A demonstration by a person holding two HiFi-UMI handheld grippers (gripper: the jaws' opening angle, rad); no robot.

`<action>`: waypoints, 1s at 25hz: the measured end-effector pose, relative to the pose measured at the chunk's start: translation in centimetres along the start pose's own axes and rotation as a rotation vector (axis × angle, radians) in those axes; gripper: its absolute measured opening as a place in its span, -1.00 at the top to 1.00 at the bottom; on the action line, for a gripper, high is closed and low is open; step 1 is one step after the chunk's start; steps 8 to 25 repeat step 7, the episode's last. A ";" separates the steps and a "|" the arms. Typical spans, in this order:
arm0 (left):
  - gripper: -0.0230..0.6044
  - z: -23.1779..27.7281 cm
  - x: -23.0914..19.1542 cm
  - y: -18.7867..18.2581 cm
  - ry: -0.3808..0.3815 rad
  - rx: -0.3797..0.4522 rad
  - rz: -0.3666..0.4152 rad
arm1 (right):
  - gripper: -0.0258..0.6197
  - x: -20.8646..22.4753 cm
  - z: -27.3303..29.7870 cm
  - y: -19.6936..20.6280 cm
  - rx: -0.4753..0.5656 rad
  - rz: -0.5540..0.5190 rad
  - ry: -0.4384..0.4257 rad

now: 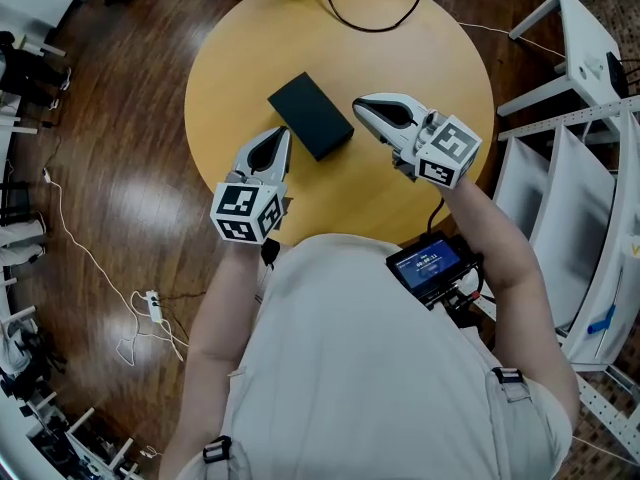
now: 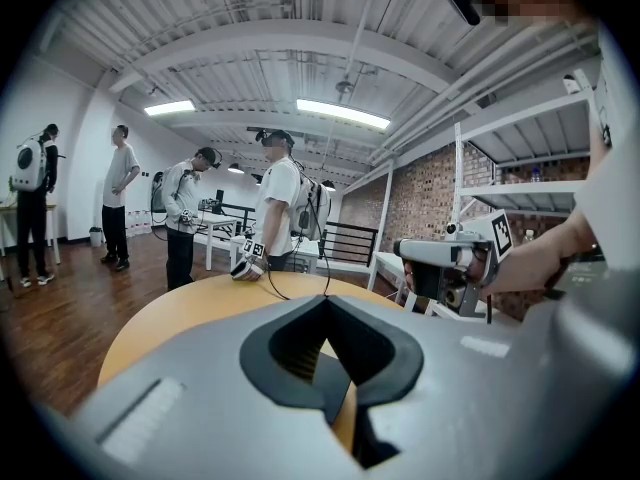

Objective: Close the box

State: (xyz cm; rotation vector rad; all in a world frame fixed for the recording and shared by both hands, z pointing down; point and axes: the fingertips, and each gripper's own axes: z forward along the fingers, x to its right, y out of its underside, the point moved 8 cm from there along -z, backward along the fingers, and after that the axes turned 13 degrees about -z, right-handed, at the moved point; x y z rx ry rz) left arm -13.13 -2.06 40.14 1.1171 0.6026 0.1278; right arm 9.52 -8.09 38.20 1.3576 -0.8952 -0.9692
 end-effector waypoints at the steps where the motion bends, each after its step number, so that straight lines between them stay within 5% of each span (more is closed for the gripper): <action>1: 0.93 -0.1 0.0 0.0 -0.001 -0.001 -0.001 | 0.92 -0.1 0.0 0.0 -0.001 0.002 -0.001; 7: 0.93 1.8 -1.4 -3.3 0.005 0.059 0.047 | 0.92 3.0 1.9 -1.9 0.030 -0.057 -0.006; 25: 0.93 1.8 -1.4 -3.3 0.005 0.059 0.047 | 0.92 3.0 1.9 -1.9 0.030 -0.057 -0.006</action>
